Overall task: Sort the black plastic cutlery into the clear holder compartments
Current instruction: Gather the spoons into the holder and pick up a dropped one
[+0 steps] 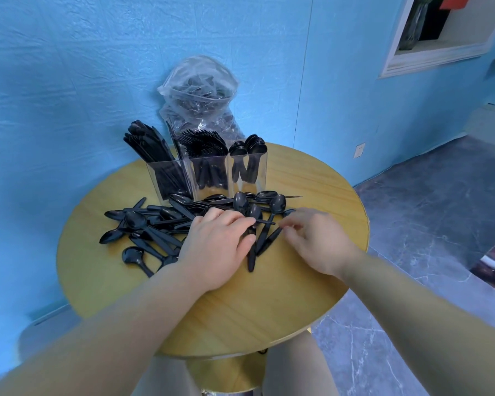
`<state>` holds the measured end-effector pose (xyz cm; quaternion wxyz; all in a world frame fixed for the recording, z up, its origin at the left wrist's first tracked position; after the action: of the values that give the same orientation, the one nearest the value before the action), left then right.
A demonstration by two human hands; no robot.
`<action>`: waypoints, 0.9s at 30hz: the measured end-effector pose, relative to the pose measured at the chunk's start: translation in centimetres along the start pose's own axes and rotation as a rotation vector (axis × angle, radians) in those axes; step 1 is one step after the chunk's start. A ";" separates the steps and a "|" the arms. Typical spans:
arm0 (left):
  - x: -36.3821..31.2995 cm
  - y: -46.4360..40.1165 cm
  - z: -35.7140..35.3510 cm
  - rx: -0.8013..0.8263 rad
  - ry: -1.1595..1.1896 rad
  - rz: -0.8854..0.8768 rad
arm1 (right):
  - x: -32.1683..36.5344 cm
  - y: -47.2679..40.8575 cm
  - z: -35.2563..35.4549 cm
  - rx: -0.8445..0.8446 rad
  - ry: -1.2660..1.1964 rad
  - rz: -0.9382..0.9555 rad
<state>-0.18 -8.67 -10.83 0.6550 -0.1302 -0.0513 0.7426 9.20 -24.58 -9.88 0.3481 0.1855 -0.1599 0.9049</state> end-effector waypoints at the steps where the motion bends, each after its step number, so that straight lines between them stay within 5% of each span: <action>1: -0.1 0.1 0.0 0.025 -0.009 0.000 | -0.3 -0.2 0.0 -0.043 0.017 -0.027; 6: -0.4 0.7 -0.1 0.116 -0.048 -0.008 | -0.2 -0.5 -1.9 0.048 0.154 -0.055; 11: 0.5 1.4 0.4 0.136 -0.090 0.028 | 0.6 -0.1 -2.1 -0.087 0.025 0.020; 15: 1.2 2.5 0.2 0.066 -0.049 0.056 | 0.6 -0.7 -1.9 -0.176 -0.037 -0.093; 20: 1.7 3.4 -0.2 -0.146 -0.013 0.108 | 0.7 -1.3 -2.9 0.034 0.077 -0.151; 27: 1.5 3.6 -0.1 -0.100 -0.077 0.125 | 0.9 -0.6 -3.1 -0.048 0.053 -0.021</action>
<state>-3.72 -7.68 -12.02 0.5974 -0.1369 -0.1052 0.7831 8.30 -22.35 -12.06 0.3660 0.1548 -0.1706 0.9016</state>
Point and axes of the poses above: each hand's wrist, its own y-axis away from the middle knuckle, its own z-axis out of the back of the hand, x = y × z, the point moved 3 cm from there along -y, towards the middle knuckle, and after that the axes turned 3 degrees about x, right-handed, at the moved point
